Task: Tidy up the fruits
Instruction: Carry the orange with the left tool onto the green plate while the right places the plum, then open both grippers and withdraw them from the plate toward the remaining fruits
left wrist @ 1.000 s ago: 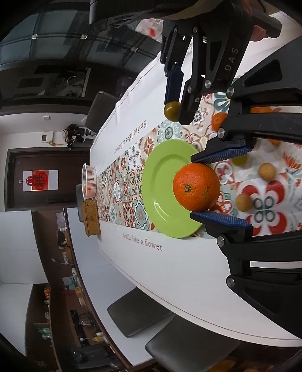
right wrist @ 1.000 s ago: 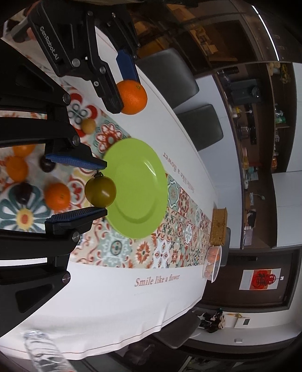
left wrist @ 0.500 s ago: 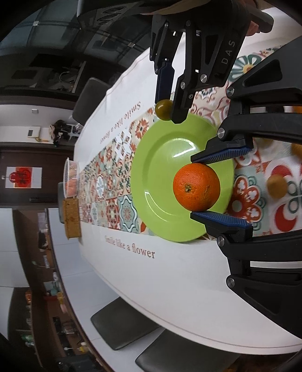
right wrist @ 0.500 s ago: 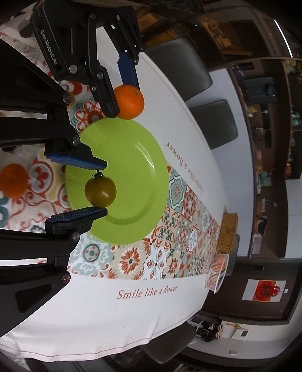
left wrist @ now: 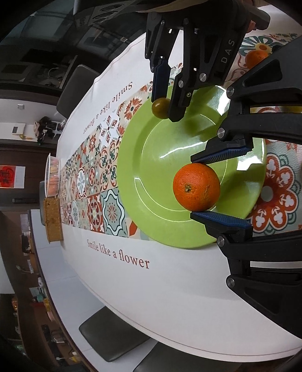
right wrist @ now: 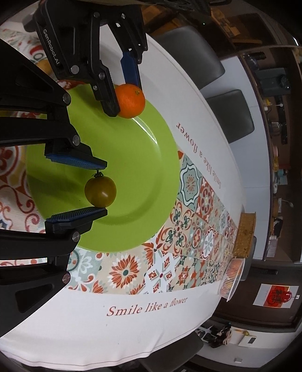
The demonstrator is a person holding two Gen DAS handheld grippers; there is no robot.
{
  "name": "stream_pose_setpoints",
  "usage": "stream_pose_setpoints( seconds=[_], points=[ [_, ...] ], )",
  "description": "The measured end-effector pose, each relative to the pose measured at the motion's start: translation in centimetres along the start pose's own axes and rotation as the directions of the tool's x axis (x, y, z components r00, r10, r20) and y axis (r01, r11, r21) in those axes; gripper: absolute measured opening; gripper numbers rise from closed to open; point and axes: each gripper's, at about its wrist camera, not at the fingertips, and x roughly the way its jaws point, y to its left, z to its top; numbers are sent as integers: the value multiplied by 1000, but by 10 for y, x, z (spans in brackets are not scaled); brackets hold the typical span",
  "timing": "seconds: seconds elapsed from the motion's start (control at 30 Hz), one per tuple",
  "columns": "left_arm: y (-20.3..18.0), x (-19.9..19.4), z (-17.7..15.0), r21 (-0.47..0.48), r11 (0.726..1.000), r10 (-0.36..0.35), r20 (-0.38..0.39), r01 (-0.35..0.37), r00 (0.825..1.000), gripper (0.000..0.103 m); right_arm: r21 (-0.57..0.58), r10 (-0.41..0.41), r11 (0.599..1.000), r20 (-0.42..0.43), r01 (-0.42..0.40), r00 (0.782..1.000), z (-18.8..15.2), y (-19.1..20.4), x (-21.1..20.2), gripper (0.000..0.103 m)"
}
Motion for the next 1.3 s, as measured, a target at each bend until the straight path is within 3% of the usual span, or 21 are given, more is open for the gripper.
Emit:
stream_pose_setpoints(
  seconds=[0.1, 0.2, 0.4, 0.87, 0.97, 1.3],
  points=[
    [0, 1, 0, -2, 1000, -5, -5, 5, 1000, 41, 3, 6, 1000, -7, -6, 1000, -1, 0, 4, 34],
    [0, -4, 1, -1, 1000, 7, 10, -7, 1000, 51, 8, 3, 1000, -1, -3, 1000, -1, -1, 2, 35],
    [-7, -30, 0, 19, 999, 50, 46, -51, 998, 52, 13, -1, 1000, 25, 1, 1000, -4, -2, -15, 37],
    [-34, -123, -20, 16, 999, 32, 183, -35, 983, 58, 11, 23, 1000, 175, -26, 984, -26, 13, -109, 37],
    [-42, -144, -31, 19, 999, 31, 216, -36, 976, 60, 18, 16, 1000, 209, -20, 978, -35, 14, -130, 45],
    [-65, -197, -63, 20, 999, 21, 283, -27, 959, 66, 11, 2, 1000, 285, -5, 959, -72, 28, -188, 47]
  ],
)
